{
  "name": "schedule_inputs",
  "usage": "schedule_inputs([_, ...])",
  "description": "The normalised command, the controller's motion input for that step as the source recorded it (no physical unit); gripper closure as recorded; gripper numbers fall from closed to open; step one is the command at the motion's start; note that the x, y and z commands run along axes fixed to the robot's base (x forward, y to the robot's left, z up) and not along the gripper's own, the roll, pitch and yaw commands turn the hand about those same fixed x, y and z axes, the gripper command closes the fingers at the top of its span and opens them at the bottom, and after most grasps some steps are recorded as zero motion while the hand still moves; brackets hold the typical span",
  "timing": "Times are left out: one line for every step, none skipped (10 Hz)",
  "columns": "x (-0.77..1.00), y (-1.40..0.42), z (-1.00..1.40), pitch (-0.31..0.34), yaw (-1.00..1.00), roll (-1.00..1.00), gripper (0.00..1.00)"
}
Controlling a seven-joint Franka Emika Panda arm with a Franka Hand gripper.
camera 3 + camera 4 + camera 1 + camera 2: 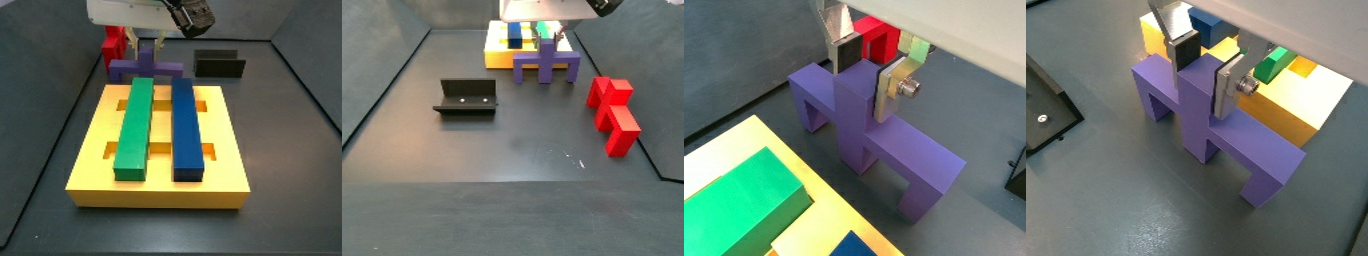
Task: Pick up the purple object. Move up. Move to above the board. Insert the purple object.
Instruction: Pick up the purple object.
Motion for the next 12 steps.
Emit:
schedule_inputs([0.0, 0.0, 0.0, 0.0, 0.0, 0.0, 1.0])
schedule_inputs([0.0, 0.0, 0.0, 0.0, 0.0, 0.0, 1.0])
schedule_inputs([0.0, 0.0, 0.0, 0.0, 0.0, 0.0, 1.0])
schedule_inputs([0.0, 0.0, 0.0, 0.0, 0.0, 0.0, 1.0])
schedule_inputs([0.0, 0.0, 0.0, 0.0, 0.0, 0.0, 1.0])
schedule_inputs([0.0, 0.0, 0.0, 0.0, 0.0, 0.0, 1.0])
schedule_inputs([0.0, 0.0, 0.0, 0.0, 0.0, 0.0, 1.0])
schedule_inputs([0.0, 0.0, 0.0, 0.0, 0.0, 0.0, 1.0])
schedule_inputs([0.0, 0.0, 0.0, 0.0, 0.0, 0.0, 1.0])
schedule_inputs([0.0, 0.0, 0.0, 0.0, 0.0, 0.0, 1.0])
schedule_inputs([0.0, 0.0, 0.0, 0.0, 0.0, 0.0, 1.0])
schedule_inputs([0.0, 0.0, 0.0, 0.0, 0.0, 0.0, 1.0])
